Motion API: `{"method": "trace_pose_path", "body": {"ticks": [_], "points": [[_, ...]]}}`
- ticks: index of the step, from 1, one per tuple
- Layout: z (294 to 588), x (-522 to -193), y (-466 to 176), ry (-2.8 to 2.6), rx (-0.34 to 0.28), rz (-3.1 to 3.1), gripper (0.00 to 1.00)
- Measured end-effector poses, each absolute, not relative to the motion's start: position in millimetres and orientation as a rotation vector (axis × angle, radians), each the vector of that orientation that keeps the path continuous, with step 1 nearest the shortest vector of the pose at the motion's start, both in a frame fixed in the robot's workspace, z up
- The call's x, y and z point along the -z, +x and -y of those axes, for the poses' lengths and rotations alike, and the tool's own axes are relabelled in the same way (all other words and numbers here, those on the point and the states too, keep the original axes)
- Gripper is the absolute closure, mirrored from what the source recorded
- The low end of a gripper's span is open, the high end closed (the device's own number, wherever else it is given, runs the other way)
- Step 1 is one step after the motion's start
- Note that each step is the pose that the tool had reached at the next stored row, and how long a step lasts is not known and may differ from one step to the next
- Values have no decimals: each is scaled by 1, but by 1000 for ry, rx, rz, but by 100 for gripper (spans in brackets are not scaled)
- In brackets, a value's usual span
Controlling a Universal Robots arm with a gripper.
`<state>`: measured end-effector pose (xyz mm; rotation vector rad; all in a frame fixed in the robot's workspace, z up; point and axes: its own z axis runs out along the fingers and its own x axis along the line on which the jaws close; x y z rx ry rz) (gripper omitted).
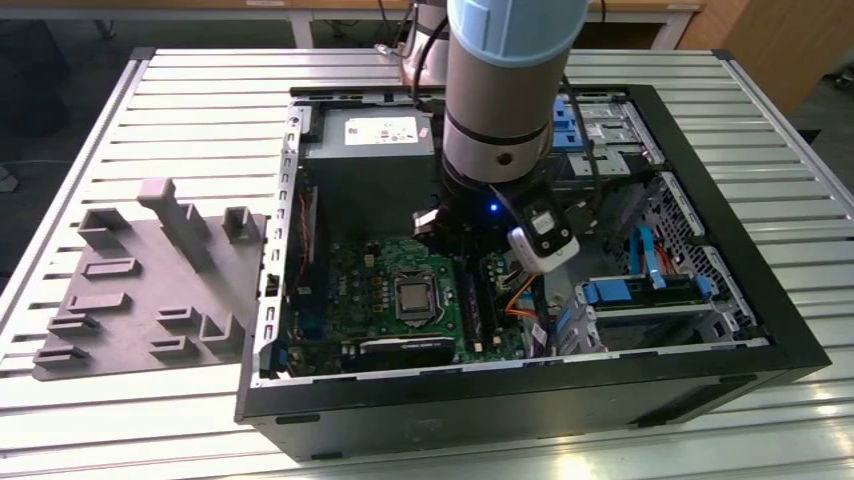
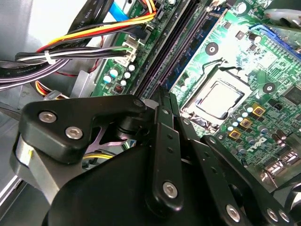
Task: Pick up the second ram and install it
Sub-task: 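Insert the second ram into the second slot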
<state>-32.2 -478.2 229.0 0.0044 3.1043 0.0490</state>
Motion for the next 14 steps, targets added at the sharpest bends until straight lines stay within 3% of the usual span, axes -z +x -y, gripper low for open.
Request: {"method": "trace_pose_path", "body": {"ticks": [14], "points": [[479,-227,-34,4,-49,-3102,89]]}}
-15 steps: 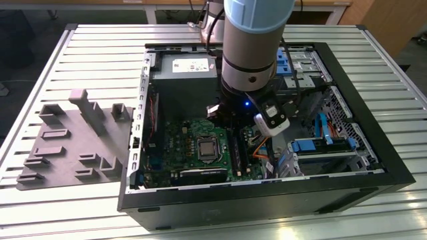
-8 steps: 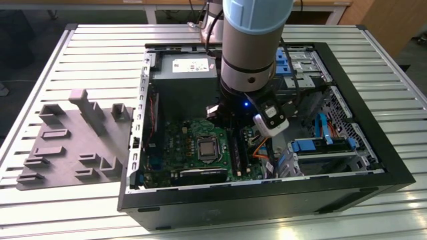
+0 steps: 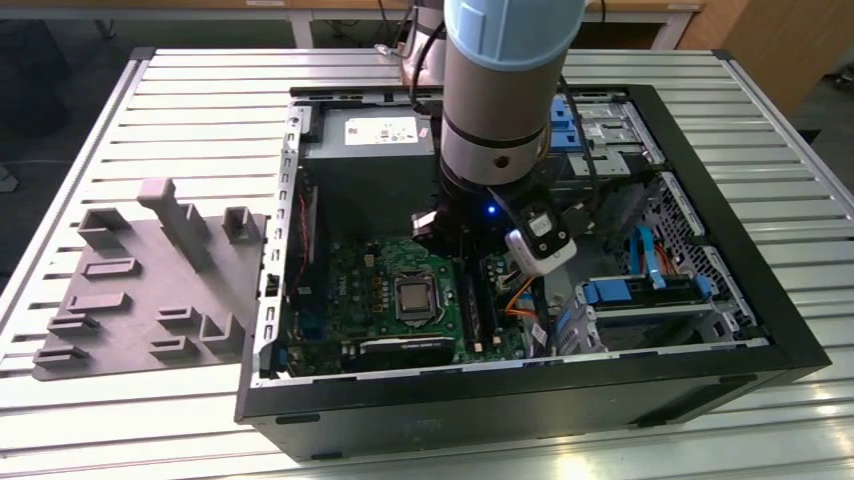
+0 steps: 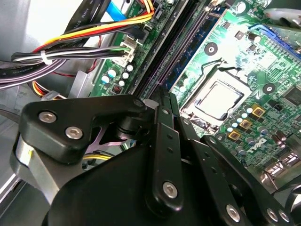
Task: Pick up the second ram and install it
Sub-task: 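Insert the second ram into the second slot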
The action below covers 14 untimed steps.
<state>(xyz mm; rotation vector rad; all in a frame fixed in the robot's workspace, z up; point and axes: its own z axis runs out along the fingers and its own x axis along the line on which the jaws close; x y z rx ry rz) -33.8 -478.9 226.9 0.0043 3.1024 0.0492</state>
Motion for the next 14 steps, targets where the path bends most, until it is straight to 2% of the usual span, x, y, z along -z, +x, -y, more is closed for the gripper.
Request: {"method": "trace_pose_path", "body": {"ticks": [14], "points": [[480,-226,-34,4,-49,-3102,89]]}}
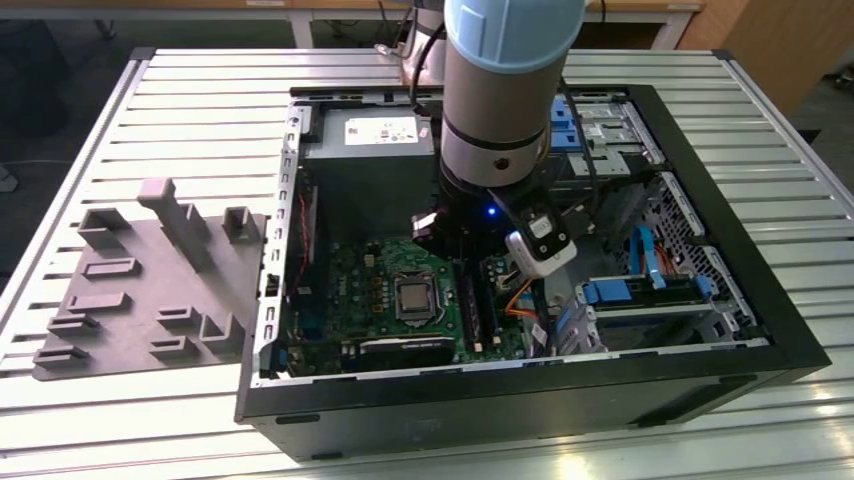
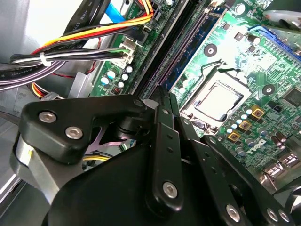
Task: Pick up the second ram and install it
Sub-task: 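Insert the second ram into the second slot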
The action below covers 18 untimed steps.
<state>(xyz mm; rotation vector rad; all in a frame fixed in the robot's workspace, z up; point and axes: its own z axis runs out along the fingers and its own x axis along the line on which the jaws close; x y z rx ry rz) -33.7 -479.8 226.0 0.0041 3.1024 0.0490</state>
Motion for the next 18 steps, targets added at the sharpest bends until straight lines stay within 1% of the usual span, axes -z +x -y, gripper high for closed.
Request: {"method": "trace_pose_path", "body": {"ticks": [18], "points": [[480,-224,-34,32,-49,-3102,89]]}}
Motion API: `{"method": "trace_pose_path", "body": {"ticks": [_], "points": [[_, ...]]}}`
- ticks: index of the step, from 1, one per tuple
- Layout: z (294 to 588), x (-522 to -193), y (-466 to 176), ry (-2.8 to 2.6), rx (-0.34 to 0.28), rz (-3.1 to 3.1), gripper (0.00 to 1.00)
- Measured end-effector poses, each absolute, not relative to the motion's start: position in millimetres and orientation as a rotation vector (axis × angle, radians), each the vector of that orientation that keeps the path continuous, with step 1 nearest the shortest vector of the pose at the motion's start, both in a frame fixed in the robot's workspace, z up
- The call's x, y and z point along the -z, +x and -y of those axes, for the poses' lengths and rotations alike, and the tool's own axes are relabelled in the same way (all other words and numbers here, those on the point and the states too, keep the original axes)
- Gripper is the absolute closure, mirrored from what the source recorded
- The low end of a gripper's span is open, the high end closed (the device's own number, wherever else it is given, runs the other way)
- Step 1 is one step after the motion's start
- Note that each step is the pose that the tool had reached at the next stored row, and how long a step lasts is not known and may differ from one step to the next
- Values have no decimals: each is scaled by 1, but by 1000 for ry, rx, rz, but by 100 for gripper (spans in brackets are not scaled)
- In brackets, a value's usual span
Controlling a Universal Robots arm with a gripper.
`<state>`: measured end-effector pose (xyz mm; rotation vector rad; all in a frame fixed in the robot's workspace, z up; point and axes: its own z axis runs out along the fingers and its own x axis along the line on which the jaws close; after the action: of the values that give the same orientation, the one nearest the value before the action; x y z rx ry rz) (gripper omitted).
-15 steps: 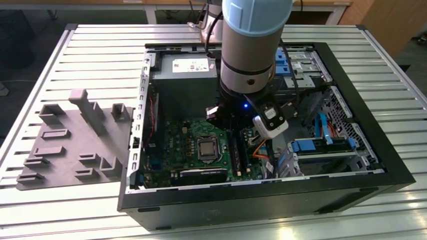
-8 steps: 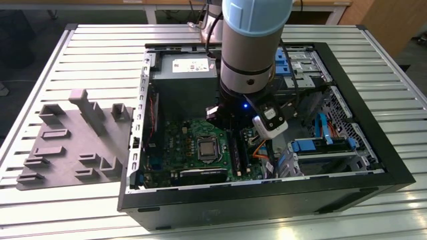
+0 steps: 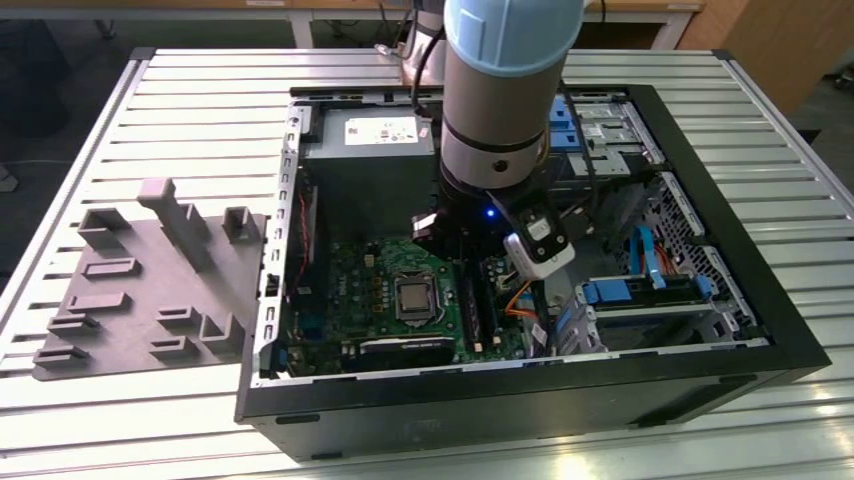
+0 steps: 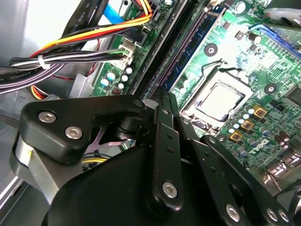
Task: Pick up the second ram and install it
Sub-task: 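Insert the second ram into the second slot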
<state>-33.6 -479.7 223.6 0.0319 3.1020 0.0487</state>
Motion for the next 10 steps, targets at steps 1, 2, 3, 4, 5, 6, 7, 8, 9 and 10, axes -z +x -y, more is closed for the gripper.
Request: {"method": "trace_pose_path", "body": {"ticks": [1,2,3,4,5,6,7,8,9,10], "points": [[480,-223,-34,32,-49,-3102,89],[480,-222,-34,32,-48,-3102,89],[480,-222,-34,32,-48,-3102,89],[480,-221,-34,32,-48,-3102,89],[480,-221,-34,32,-48,-3102,89],[480,-221,-34,32,-48,-3102,89],[480,-220,-34,32,-48,-3102,89],[480,-220,-34,32,-48,-3102,89],[480,-219,-34,32,-49,-3102,89],[480,-218,-34,32,-48,-3102,89]]}}
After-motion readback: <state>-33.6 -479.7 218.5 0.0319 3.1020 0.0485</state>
